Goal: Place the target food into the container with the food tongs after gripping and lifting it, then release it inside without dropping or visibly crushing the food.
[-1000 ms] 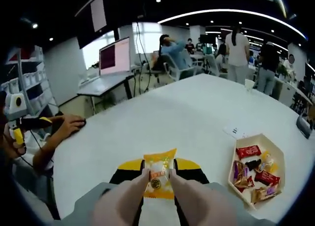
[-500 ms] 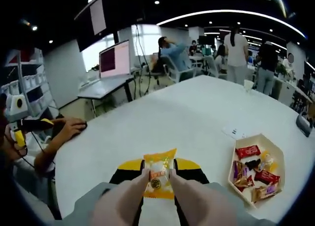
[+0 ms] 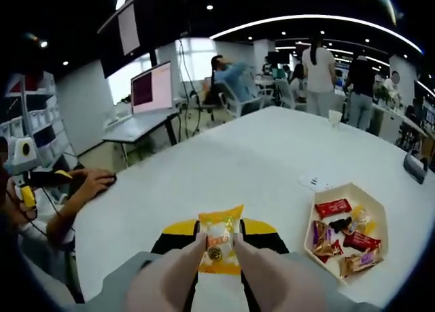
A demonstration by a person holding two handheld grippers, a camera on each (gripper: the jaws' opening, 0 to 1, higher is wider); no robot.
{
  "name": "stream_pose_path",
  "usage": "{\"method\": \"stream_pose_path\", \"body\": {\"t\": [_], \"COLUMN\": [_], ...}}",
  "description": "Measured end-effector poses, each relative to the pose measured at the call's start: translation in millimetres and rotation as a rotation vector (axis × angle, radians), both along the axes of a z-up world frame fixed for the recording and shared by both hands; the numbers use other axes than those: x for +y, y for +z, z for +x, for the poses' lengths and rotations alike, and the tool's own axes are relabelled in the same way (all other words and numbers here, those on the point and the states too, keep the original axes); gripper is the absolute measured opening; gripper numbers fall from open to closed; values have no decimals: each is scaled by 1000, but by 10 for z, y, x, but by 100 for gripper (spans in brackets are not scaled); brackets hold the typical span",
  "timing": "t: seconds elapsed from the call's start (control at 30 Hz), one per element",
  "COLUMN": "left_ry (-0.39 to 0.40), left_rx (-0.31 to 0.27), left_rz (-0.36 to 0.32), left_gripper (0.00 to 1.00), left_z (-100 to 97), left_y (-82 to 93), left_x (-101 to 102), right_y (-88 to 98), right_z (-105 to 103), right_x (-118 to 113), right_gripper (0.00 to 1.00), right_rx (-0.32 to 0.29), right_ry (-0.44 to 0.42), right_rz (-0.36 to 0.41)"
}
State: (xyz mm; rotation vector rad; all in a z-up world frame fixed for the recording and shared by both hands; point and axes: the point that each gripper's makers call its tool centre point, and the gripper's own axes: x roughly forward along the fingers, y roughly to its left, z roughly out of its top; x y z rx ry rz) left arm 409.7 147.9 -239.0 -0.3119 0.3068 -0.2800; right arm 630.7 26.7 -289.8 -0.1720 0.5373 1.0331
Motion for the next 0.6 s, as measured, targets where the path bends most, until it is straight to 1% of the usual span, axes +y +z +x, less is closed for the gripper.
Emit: {"method": "stream_pose_path", "body": {"t": [0.27,0.6], "left_ry": [-11,-41], "left_rx": [-2,-5], "left_rz": [6,16], "left_gripper": [64,64], "left_z": [24,86], "left_y": [18,66], "left_x": [-33,-136], "right_y": [53,117], "right_z": [13,65], "right_x": [-54,-134], "right_gripper": [22,22], "right_rx": [-5,-12], "right_ry": [-14,-29], "right_rz": [12,27]}}
